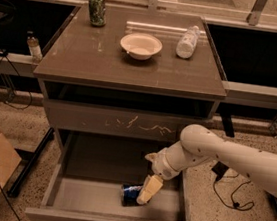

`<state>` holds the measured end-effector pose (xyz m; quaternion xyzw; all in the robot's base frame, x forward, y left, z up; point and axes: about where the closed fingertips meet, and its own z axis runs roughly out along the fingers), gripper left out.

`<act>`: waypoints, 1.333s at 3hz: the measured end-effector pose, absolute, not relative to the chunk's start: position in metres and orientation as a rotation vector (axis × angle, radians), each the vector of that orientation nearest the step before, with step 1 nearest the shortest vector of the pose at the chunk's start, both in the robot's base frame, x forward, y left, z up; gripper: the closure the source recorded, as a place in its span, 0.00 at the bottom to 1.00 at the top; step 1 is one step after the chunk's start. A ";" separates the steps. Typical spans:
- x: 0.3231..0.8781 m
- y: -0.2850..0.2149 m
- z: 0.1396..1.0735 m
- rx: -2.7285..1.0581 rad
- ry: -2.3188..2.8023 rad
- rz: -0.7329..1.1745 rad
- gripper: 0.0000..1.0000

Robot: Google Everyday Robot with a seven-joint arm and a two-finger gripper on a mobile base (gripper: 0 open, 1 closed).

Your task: Pick pepsi can from middle drawer and place on counter

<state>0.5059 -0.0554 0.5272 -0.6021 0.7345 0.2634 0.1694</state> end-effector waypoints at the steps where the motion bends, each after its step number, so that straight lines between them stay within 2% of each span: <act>1: 0.510 -0.057 0.483 -1.625 2.094 0.794 0.00; 4: 0.532 -0.047 0.386 -1.507 2.114 0.935 0.00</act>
Offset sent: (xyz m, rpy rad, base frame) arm 0.0348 0.0034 -0.1269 0.1505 0.0400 -0.1285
